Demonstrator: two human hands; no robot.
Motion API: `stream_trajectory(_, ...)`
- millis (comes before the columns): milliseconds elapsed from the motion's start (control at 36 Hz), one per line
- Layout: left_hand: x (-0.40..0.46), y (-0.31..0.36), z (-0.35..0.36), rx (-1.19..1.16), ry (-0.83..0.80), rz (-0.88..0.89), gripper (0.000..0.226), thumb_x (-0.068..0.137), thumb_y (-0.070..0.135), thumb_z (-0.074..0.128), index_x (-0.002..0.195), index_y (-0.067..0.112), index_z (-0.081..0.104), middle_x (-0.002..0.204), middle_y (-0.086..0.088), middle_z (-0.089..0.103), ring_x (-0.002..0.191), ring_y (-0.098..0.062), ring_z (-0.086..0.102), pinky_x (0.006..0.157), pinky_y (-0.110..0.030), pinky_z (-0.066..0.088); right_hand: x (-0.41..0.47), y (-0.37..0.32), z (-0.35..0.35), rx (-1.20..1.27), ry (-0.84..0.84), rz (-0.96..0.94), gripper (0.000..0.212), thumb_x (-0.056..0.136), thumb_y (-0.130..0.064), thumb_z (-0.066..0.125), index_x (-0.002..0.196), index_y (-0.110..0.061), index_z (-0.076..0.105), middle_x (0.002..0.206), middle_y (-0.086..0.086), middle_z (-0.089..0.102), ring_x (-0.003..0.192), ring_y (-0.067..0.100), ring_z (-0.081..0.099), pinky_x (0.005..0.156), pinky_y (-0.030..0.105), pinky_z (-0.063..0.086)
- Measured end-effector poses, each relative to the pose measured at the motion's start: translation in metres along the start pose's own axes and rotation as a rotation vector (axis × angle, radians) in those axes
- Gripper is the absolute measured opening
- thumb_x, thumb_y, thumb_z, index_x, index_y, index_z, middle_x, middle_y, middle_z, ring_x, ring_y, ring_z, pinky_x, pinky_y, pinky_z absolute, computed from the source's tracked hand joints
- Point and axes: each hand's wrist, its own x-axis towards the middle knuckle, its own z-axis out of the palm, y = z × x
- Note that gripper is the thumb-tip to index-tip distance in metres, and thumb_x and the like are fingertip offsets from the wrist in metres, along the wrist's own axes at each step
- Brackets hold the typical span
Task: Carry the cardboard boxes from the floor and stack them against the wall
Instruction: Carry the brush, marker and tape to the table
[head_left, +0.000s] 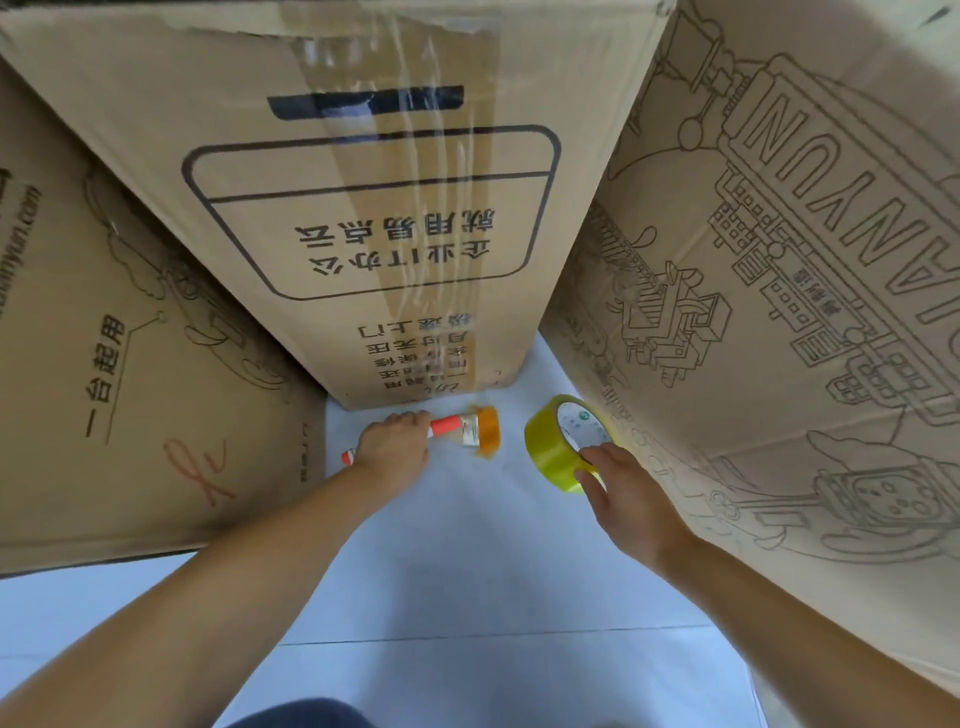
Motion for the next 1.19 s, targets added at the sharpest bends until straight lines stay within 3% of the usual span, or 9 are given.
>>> stream_trajectory(167, -0.009, -0.001, 0.009, -0.016, -0.034, 0.028, 0.038, 0.092, 0.025, 0.046, 0.126, 0.008, 0.045, 0.123, -0.009, 0.056, 0.115, -0.026, 0.053, 0.089, -0.035, 0.042, -0.015, 0.000, -0.003, 0.075, -0.014, 0.045, 0.066, 0.088, -0.051, 0.023, 0.120, -0.007, 0.060, 0.116, 0.011, 0.063, 0.104, 0.030, 0.060, 0.089, 0.041, 0.050)
stream_trajectory(250, -0.037, 0.002, 0.004, -0.203, -0.039, -0.004, 0.037, 0.088, 0.023, 0.050, 0.122, 0.006, 0.048, 0.118, -0.010, 0.057, 0.110, -0.028, 0.055, 0.082, -0.033, 0.042, -0.027, -0.007, -0.012, 0.093, -0.016, 0.094, 0.044, 0.094, -0.034, 0.038, 0.118, -0.004, 0.061, 0.114, 0.014, 0.063, 0.105, 0.034, 0.059, 0.088, 0.040, 0.048)
stream_trajectory(417, -0.126, 0.015, -0.053, -0.436, -0.027, -0.019, 0.028, 0.089, 0.027, 0.055, 0.105, 0.005, 0.051, 0.100, -0.007, 0.053, 0.090, -0.027, 0.055, 0.064, -0.028, 0.033, -0.075, -0.047, -0.057, 0.169, 0.003, 0.159, 0.035, 0.091, -0.019, 0.047, 0.114, 0.003, 0.062, 0.109, 0.024, 0.063, 0.099, 0.041, 0.061, 0.084, 0.044, 0.049)
stream_trajectory(556, -0.204, 0.010, -0.140, -0.673, -0.170, -0.141, 0.024, 0.088, 0.034, 0.056, 0.090, 0.016, 0.040, 0.068, 0.005, 0.043, 0.069, -0.023, 0.048, 0.060, -0.030, 0.031, -0.130, -0.093, -0.123, 0.186, -0.054, 0.143, 0.039, 0.090, -0.025, 0.042, 0.113, 0.000, 0.062, 0.108, 0.022, 0.064, 0.097, 0.039, 0.061, 0.083, 0.041, 0.048)
stream_trajectory(639, -0.255, 0.006, -0.203, -0.925, -0.225, -0.241, 0.027, 0.084, 0.040, 0.056, 0.088, 0.016, 0.043, 0.066, 0.001, 0.049, 0.063, -0.024, 0.050, 0.058, -0.031, 0.035, -0.167, -0.125, -0.172, 0.223, -0.056, 0.163, 0.029, 0.097, -0.015, 0.047, 0.118, -0.001, 0.060, 0.114, 0.020, 0.062, 0.104, 0.037, 0.058, 0.087, 0.037, 0.044)
stream_trajectory(694, -0.291, 0.007, -0.251, -1.021, -0.207, -0.259, 0.018, 0.089, 0.028, 0.060, 0.086, 0.020, 0.045, 0.065, 0.001, 0.048, 0.059, -0.018, 0.045, 0.055, -0.027, 0.034, -0.195, -0.149, -0.210, 0.246, -0.063, 0.203, 0.031, 0.097, -0.019, 0.045, 0.119, -0.002, 0.059, 0.116, 0.018, 0.060, 0.106, 0.035, 0.056, 0.085, 0.033, 0.039)
stream_trajectory(806, -0.366, 0.009, -0.356, -1.125, -0.199, -0.290, 0.016, 0.089, 0.019, 0.061, 0.082, 0.017, 0.046, 0.064, -0.002, 0.045, 0.055, -0.013, 0.041, 0.049, -0.017, 0.033, -0.258, -0.197, -0.292, 0.264, -0.059, 0.255, 0.025, 0.098, -0.017, 0.047, 0.115, -0.003, 0.059, 0.113, 0.015, 0.060, 0.104, 0.034, 0.055, 0.081, 0.027, 0.035)
stream_trajectory(1028, -0.484, 0.012, -0.506, -1.234, -0.127, -0.234, 0.023, 0.089, 0.014, 0.060, 0.074, 0.016, 0.042, 0.058, 0.003, 0.040, 0.049, -0.011, 0.037, 0.046, -0.019, 0.032, -0.394, -0.275, -0.411, 0.330, 0.088, 0.350, 0.020, 0.097, -0.015, 0.050, 0.111, -0.007, 0.060, 0.098, -0.004, 0.052, 0.089, 0.017, 0.051, 0.080, 0.024, 0.039)
stream_trajectory(1194, -0.534, 0.003, -0.539, -1.204, -0.138, -0.065, 0.020, 0.090, 0.015, 0.061, 0.080, 0.007, 0.045, 0.057, 0.002, 0.038, 0.041, -0.005, 0.036, 0.044, -0.021, 0.031, -0.481, -0.321, -0.423, 0.303, 0.290, 0.451, 0.018, 0.094, -0.010, 0.056, 0.108, -0.003, 0.065, 0.103, 0.013, 0.065, 0.090, 0.030, 0.061, 0.076, 0.028, 0.038)
